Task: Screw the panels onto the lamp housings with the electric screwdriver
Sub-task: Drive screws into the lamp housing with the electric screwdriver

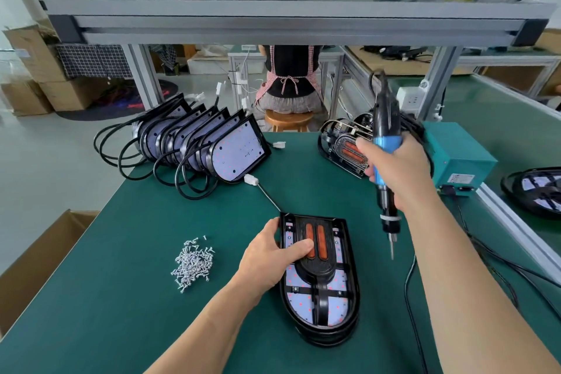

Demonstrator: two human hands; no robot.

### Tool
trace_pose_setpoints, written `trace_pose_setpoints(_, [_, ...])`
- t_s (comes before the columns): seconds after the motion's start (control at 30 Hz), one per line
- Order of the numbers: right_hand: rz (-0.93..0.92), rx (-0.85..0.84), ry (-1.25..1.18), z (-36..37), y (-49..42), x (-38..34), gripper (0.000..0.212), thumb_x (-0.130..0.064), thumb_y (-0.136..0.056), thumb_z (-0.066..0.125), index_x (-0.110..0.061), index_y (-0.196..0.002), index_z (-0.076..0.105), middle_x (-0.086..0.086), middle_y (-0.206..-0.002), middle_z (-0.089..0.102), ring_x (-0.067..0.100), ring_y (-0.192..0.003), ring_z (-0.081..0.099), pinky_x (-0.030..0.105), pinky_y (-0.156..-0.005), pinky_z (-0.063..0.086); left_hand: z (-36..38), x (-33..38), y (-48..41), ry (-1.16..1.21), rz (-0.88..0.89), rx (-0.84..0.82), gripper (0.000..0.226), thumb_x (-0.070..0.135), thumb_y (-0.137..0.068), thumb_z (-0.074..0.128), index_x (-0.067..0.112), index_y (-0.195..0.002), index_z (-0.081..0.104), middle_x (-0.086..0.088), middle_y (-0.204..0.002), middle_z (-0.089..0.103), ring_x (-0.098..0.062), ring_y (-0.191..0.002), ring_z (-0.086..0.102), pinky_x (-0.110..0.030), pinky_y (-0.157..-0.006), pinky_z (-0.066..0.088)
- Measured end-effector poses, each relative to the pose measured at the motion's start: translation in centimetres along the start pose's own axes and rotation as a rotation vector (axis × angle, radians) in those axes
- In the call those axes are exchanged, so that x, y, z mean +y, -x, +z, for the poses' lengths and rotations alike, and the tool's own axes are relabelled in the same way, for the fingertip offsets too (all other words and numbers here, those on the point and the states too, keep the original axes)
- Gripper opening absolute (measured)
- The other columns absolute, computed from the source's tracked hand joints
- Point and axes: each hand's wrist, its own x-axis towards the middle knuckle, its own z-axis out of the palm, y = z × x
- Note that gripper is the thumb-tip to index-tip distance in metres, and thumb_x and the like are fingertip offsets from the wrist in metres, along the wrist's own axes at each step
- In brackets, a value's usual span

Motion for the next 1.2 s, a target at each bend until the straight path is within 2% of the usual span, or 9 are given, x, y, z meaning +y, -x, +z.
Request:
trace_pose_setpoints(0.17, [0.160, -0.019, 0.302, -0.5, -0.6, 5.7, 0.040, -0.042, -0.080, 0.080, -0.011, -0.096, 0.062, 0.008, -0.074, 0.070, 0.015, -0.052, 0.068, 0.042, -0.064, 0.062, 0.1, 0.4, 0.4, 0.007, 0.003, 0.028, 0.054, 0.060, -0.064, 0.077, 0.044, -0.112, 0.058, 0.017, -0.102, 0.075, -0.012, -0.099, 0.072, -0.042, -0.098, 0.053])
trace_pose_setpoints(0.37, [0.242, -0.124, 0.563, 0.1, -1.2, 7.5, 0.043, -0.038, -0.086, 0.074, -0.008, -0.104, 0.050, 0.008, -0.092, 0.064, 0.028, -0.076, 0.071, 0.041, -0.076, 0.056, 0.2, 0.8, 0.8, -0.008, 0.011, 0.078, 0.058, 0.060, -0.063, 0.075, 0.041, -0.116, 0.058, 0.017, -0.102, 0.075, -0.011, -0.099, 0.071, -0.042, -0.097, 0.053])
trace_pose_setpoints(0.5, [0.198, -0.175, 0.778, 0.3, -0.5, 8.2, 0.044, -0.030, -0.085, 0.076, -0.006, -0.110, 0.050, 0.011, -0.105, 0.057, 0.029, -0.082, 0.055, 0.035, -0.064, 0.038, 0.2, 0.8, 1.1, -0.049, 0.028, 0.105, 0.062, 0.061, -0.066, 0.072, 0.038, -0.121, 0.058, 0.019, -0.104, 0.074, -0.010, -0.102, 0.070, -0.041, -0.098, 0.052])
trace_pose_setpoints(0.7, [0.017, -0.126, 0.961, 1.4, 1.1, 8.2, 0.033, -0.019, -0.095, 0.065, 0.000, -0.120, 0.056, 0.021, -0.122, 0.052, 0.036, -0.100, 0.052, 0.036, -0.079, 0.038, 0.2, 0.8, 1.7, -0.059, 0.079, 0.135, 0.046, 0.056, -0.077, 0.066, 0.036, -0.118, 0.063, 0.021, -0.098, 0.075, -0.002, -0.093, 0.070, -0.036, -0.093, 0.055])
trace_pose_setpoints(0.8, [-0.146, -0.051, 0.767, 2.1, 3.0, 6.9, 0.035, -0.020, -0.100, 0.058, -0.005, -0.131, 0.059, 0.015, -0.127, 0.054, 0.033, -0.114, 0.052, 0.039, -0.091, 0.041, 0.4, 0.4, 1.9, -0.080, 0.133, 0.217, 0.022, 0.047, -0.085, 0.064, 0.036, -0.103, 0.068, 0.012, -0.089, 0.076, -0.013, -0.086, 0.071, -0.037, -0.086, 0.056])
trace_pose_setpoints(0.87, [-0.102, -0.113, 0.579, 2.7, 4.5, 5.7, 0.025, -0.033, -0.101, 0.053, -0.014, -0.110, 0.066, 0.003, -0.105, 0.061, 0.022, -0.100, 0.057, 0.033, -0.080, 0.042, 0.5, 0.1, 1.6, -0.072, 0.145, 0.282, 0.009, 0.039, -0.089, 0.065, 0.037, -0.098, 0.067, 0.001, -0.085, 0.075, -0.017, -0.082, 0.071, -0.033, -0.082, 0.057])
trace_pose_setpoints(0.93, [0.067, -0.257, 0.495, 3.2, 5.9, 5.3, 0.039, -0.047, -0.100, 0.049, -0.011, -0.088, 0.061, 0.001, -0.086, 0.062, 0.022, -0.089, 0.058, 0.032, -0.070, 0.038, 0.6, -0.2, 1.4, -0.066, 0.154, 0.332, 0.007, 0.029, -0.091, 0.066, 0.033, -0.097, 0.067, -0.004, -0.082, 0.074, -0.005, -0.071, 0.068, -0.021, -0.073, 0.052])
trace_pose_setpoints(1.07, [0.276, -0.413, 0.353, 2.9, 7.3, 6.2, 0.043, -0.061, -0.092, 0.058, -0.018, -0.101, 0.057, -0.008, -0.102, 0.059, 0.004, -0.090, 0.053, 0.024, -0.067, 0.036, 0.7, -0.5, 1.1, -0.119, 0.169, 0.363, 0.010, 0.024, -0.093, 0.064, 0.034, -0.093, 0.065, 0.003, -0.070, 0.069, 0.001, -0.059, 0.057, -0.011, -0.058, 0.044])
trace_pose_setpoints(1.2, [0.406, -0.486, 0.102, 2.5, 7.5, 6.6, 0.039, -0.050, -0.083, 0.078, -0.025, -0.108, 0.062, -0.013, -0.110, 0.065, 0.001, -0.100, 0.059, 0.024, -0.078, 0.042, 0.8, -0.7, 0.9, -0.128, 0.182, 0.364, 0.015, 0.023, -0.092, 0.064, 0.037, -0.089, 0.063, 0.006, -0.071, 0.069, -0.004, -0.061, 0.058, -0.013, -0.060, 0.045])
